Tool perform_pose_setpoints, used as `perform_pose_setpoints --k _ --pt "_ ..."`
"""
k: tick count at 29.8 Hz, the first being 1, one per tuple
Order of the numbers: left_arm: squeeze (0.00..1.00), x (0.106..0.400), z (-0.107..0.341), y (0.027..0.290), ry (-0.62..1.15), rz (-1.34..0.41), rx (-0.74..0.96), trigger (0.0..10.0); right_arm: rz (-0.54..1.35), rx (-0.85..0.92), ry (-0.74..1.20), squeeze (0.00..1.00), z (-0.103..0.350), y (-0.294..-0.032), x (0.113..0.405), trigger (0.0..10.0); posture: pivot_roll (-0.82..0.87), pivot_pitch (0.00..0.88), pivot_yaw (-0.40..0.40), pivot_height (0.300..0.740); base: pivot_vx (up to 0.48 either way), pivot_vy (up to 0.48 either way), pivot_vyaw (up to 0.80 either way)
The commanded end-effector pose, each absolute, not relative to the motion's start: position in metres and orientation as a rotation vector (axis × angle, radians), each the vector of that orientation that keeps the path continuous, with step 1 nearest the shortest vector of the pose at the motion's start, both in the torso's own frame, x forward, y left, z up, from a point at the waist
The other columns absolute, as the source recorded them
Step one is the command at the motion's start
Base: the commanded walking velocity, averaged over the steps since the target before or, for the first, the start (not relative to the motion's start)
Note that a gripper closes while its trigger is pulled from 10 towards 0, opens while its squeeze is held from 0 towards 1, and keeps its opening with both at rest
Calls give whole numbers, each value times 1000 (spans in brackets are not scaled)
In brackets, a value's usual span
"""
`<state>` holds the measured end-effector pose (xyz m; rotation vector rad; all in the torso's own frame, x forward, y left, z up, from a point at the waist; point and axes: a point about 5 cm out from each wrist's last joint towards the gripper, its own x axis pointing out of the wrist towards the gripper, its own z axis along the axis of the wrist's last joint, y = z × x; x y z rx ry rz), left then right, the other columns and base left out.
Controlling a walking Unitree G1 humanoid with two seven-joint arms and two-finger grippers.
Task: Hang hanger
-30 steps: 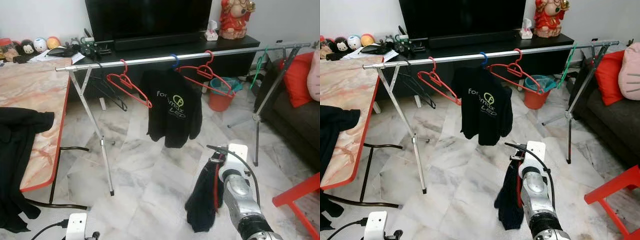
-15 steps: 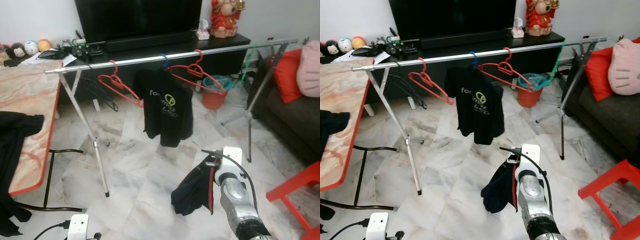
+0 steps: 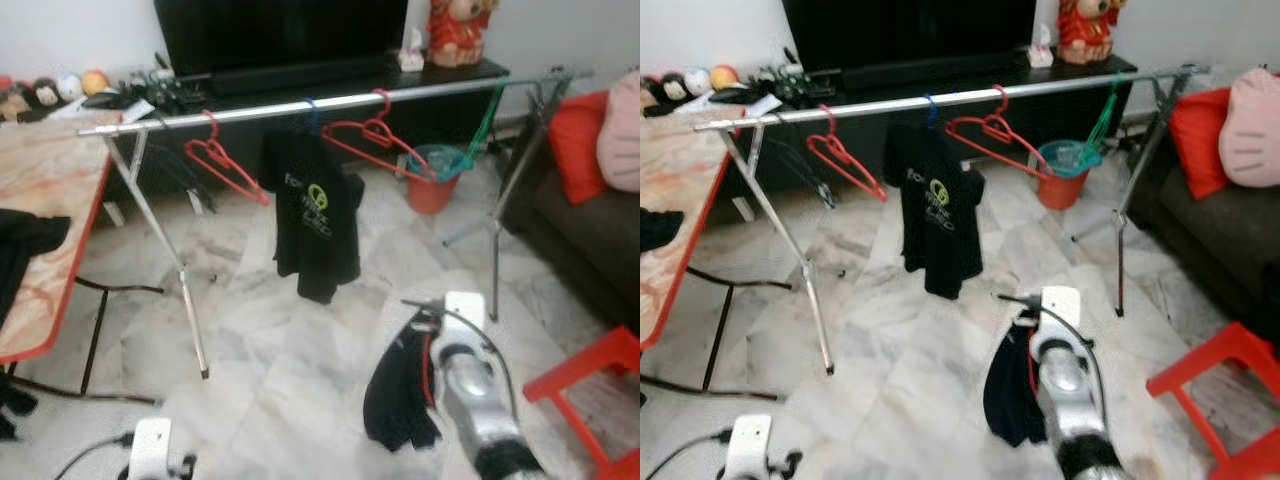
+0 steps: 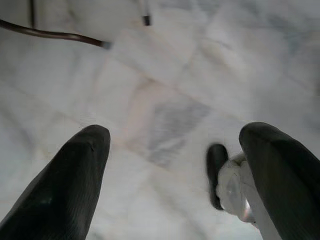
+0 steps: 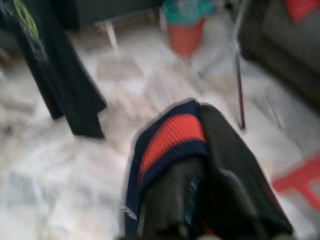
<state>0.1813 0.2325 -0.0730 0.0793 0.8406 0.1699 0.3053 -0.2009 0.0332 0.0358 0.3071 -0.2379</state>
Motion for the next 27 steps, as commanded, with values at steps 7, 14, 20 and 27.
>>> perform_pose_setpoints --k 7,14,20,27 --pt "0 201 -66 220 831 -8 219 10000 -231 61 206 0 73 -201 332 10000 28 0 30 740 0 -318 0" --pt "0 199 -63 237 822 149 135 10000 -240 31 287 0 49 -202 315 10000 30 0 13 740 0 0 0" --pt "0 186 -66 242 781 187 55 10000 -203 43 314 0 41 -190 310 10000 41 0 3 740 0 0 0" --pt "0 179 -69 244 797 196 54 10000 -191 38 316 0 42 -187 312 10000 46 0 0 740 90 0 0"
